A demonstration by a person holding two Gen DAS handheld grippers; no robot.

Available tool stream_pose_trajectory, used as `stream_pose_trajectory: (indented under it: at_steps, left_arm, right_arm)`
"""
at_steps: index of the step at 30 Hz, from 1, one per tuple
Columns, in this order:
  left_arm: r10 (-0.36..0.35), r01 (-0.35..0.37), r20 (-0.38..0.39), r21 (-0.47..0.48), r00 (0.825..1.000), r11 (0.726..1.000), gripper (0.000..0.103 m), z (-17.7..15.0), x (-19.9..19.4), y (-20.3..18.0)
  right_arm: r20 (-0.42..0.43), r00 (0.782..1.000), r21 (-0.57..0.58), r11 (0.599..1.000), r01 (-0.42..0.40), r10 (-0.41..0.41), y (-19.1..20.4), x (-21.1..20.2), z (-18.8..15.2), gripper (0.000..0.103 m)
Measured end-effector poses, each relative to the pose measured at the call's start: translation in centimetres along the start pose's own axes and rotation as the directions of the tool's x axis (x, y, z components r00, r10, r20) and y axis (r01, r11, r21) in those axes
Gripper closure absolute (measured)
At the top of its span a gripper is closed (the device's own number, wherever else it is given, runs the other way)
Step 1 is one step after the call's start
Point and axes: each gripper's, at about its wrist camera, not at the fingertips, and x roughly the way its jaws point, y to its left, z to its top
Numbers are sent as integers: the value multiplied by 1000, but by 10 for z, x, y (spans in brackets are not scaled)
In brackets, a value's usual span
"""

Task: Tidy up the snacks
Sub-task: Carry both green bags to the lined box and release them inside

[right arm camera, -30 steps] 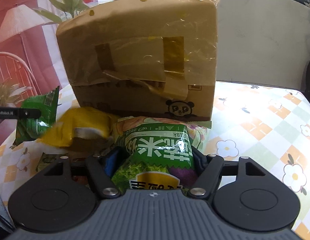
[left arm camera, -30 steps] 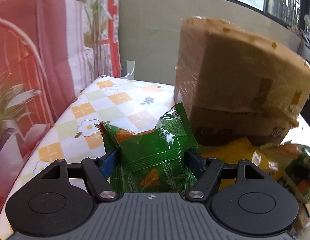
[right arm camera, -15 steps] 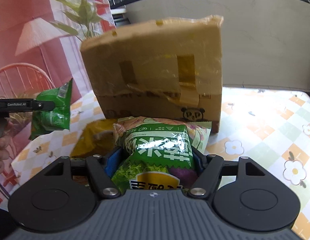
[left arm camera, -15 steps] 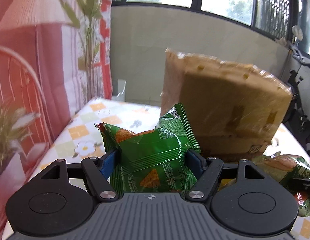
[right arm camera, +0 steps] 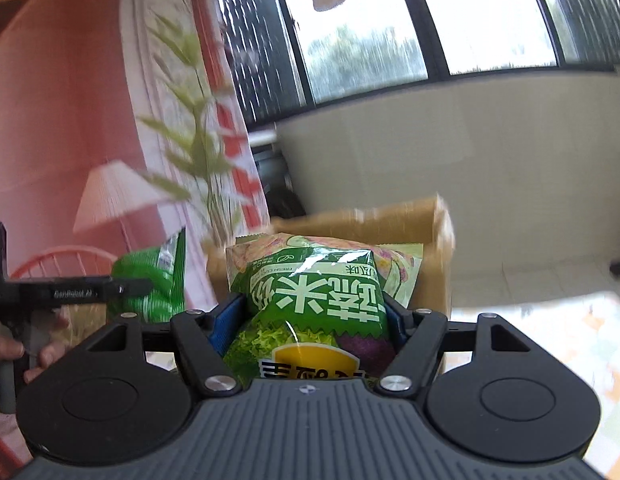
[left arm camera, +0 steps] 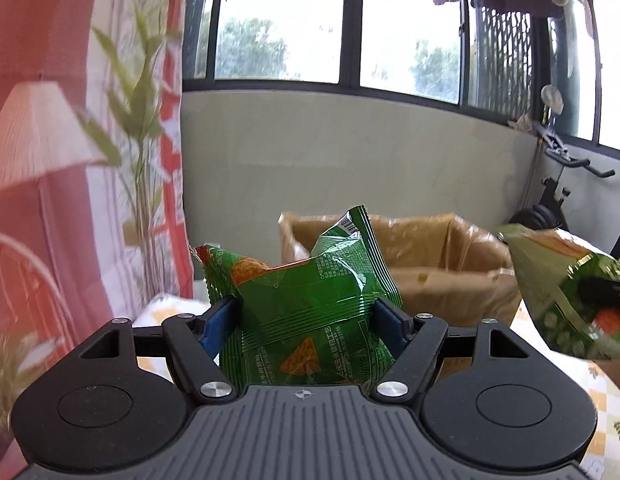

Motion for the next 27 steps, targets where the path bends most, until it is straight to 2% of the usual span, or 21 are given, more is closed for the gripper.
stream_pose_trajectory:
  at_steps: [7,11,16,19,22,27]
  left_arm:
    - [-25,22,50,61,998,998,27,37,26,-13]
    - [-45,39,62,97,997,995,27,63,57,-22]
    - [5,-7,13,144,1000,989,26,88,111,-40]
    - [-3,6,-23,133,1000,991,25,90,134,-47]
    - [-16,22,-52,115,999,993,24,86,152,-54]
    - [-16,28,-104,115,994,993,21,78,176,-58]
  right_arm:
    - [72,997,-81,996,31,-26,-14,46,36,32]
    - [86,993,-196,976,99,-83,-18,96,50,32]
    - [9,989,-220,964,149,-151,-27,156,49,32]
    - [-35,987,-270,952,142,-157,-25,178,40,32]
    - [-64,984,-297,945,140,-166,-27,192,33,31]
    - [-99,980,-258,955,144,-175,-31,199,30,30]
